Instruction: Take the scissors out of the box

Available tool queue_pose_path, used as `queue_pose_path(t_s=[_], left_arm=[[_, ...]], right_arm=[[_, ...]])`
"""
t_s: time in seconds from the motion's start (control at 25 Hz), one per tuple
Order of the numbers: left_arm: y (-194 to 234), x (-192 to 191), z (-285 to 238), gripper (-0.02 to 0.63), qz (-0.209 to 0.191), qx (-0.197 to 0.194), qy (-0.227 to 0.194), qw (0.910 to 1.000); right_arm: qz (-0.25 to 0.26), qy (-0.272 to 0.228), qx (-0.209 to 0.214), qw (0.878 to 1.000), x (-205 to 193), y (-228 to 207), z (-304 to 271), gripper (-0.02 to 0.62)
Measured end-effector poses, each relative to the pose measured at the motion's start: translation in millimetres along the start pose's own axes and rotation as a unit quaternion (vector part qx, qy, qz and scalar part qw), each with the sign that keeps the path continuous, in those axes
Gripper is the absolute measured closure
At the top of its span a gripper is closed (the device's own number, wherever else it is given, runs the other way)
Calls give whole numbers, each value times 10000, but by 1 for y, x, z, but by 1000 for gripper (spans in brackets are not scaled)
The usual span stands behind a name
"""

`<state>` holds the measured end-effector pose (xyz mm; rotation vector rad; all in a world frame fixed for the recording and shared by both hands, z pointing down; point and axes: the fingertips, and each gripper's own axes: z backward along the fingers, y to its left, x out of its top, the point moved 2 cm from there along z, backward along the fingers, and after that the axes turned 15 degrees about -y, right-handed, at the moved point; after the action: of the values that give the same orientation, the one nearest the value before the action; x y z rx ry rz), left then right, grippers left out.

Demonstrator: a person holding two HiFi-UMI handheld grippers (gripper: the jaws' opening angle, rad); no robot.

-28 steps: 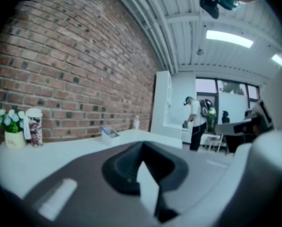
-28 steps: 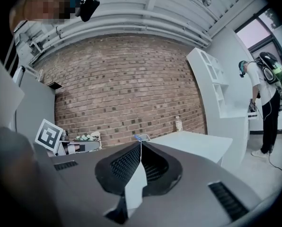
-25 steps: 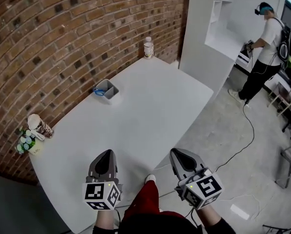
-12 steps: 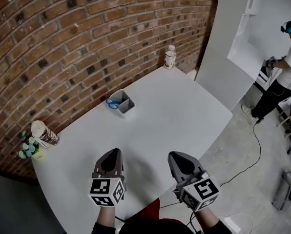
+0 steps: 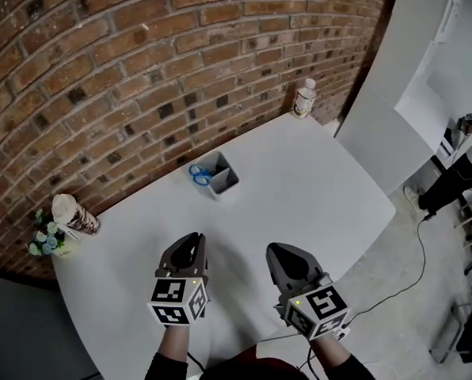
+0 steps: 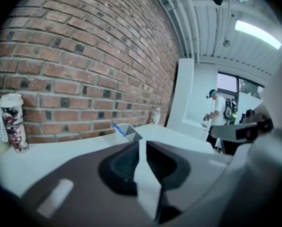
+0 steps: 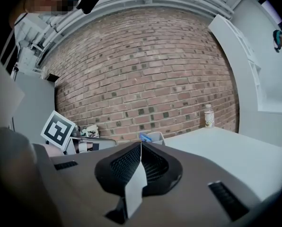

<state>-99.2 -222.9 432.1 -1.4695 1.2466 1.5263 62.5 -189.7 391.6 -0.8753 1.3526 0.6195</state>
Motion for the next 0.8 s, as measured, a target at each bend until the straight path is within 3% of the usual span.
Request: queue_pose_path(t_s=[0.16,0.8], left_arm=[[15,-3,-19,551,187,176,75,9996],[51,-26,-81,523,330,504,324,9977]], right_arm=[[34,132,142,9998,-8,-2,-24,586],[66,569,518,9970,-46,-15,-91,586]])
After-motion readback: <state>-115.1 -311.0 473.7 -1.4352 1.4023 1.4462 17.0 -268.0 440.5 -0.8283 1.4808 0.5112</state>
